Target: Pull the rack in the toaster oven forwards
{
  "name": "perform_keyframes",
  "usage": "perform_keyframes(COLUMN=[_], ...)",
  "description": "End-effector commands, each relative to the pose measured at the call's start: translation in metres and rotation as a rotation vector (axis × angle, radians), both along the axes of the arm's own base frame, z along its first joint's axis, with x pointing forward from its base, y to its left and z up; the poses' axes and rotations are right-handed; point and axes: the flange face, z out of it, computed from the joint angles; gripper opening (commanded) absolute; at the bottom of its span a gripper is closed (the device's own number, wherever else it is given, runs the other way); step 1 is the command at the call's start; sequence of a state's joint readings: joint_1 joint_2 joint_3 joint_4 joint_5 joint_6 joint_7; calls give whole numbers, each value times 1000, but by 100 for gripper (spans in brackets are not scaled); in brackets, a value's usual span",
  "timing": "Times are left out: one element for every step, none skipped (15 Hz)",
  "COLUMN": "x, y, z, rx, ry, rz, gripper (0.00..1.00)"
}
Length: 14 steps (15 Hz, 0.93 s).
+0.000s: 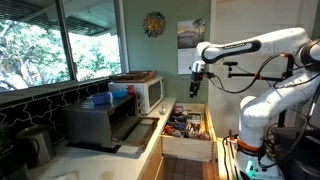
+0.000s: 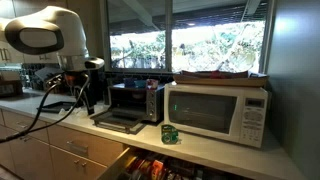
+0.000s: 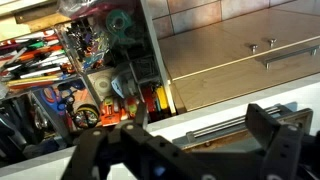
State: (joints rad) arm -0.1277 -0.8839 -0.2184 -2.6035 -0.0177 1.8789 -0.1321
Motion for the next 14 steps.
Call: perform_keyframes(x=[0,0,7,21,37,51,64,78,92,104,114,121,130,136], y=[0,0,4,11,18,25,33,42,56,69,82,93,104,114], z=[1,1,0,-2,-3,2,6,8,10,9,8,6,0,-18], rx=[0,0,-24,-77,-119,-140,-161,-177,-181,-188,-192,-188,-167,-131], ry=[1,1,-33,-95,-144,-206,-269,-332,-395,-453,-517,-575,-625,-648], rz=[0,0,21,45,75,93,110,132,157,182,202,221,229,224], gripper=[100,100,100,100,100,100,100,100,100,100,100,100,100,100])
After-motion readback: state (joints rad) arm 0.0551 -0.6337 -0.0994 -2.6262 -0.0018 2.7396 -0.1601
